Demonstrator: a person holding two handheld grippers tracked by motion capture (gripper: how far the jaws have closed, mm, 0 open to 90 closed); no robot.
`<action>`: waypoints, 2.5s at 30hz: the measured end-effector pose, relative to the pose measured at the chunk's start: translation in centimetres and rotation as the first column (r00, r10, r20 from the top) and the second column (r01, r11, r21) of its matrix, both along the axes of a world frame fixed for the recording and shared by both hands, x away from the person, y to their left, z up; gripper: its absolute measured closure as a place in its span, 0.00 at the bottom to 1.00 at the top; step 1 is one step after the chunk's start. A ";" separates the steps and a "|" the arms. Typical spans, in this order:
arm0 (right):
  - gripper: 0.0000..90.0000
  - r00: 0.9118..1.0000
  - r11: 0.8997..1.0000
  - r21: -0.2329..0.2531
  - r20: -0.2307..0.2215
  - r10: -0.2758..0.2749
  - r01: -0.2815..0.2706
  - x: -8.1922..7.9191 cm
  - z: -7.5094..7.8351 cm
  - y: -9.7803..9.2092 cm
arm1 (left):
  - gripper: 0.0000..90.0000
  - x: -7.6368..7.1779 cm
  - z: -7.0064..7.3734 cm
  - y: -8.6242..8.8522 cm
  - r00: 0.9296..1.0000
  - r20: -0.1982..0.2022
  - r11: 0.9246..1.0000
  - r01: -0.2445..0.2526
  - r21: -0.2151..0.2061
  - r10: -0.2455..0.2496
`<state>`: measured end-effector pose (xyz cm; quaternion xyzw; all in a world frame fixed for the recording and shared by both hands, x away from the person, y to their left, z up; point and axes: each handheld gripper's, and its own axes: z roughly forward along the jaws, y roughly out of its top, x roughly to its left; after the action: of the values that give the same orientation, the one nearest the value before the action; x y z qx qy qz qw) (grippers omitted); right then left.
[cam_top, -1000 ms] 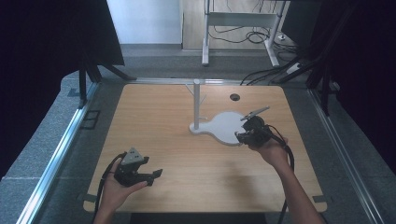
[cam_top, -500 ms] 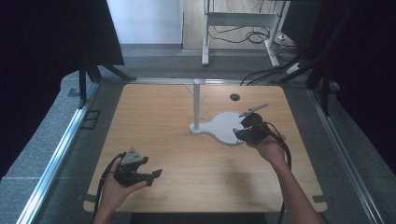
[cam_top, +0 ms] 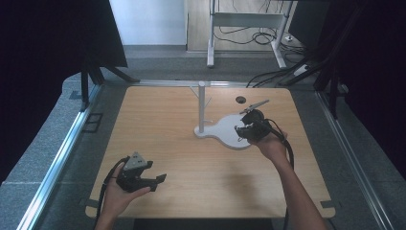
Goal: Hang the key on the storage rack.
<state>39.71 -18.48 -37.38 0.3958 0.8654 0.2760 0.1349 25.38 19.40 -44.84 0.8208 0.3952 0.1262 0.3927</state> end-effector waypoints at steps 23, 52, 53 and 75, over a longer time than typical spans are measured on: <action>0.94 0.999 1.000 0.008 0.025 -0.030 0.030 2.1 1.1 1.9 | 0.31 0.0 -0.3 -0.5 1.000 -0.017 1.000 0.018 0.008 -0.018; 0.94 0.998 0.999 -0.011 0.056 -0.040 0.041 5.3 0.3 5.2 | 0.31 0.0 -0.3 0.0 1.000 -0.016 1.000 0.010 0.000 -0.010; 0.94 0.998 0.999 -0.007 0.054 -0.041 0.041 5.3 0.1 5.3 | 0.31 0.0 -0.3 -0.1 1.000 -0.015 1.000 0.012 -0.001 -0.012; 0.94 0.997 0.999 -0.039 0.068 -0.032 0.035 7.1 0.0 7.2 | 0.31 0.0 -0.6 -0.6 0.999 -0.024 1.000 0.030 0.004 -0.030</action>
<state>46.76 -11.29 -37.35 0.3979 0.8591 0.2693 0.1763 25.39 18.81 -45.41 0.8288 0.3872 0.1114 0.3883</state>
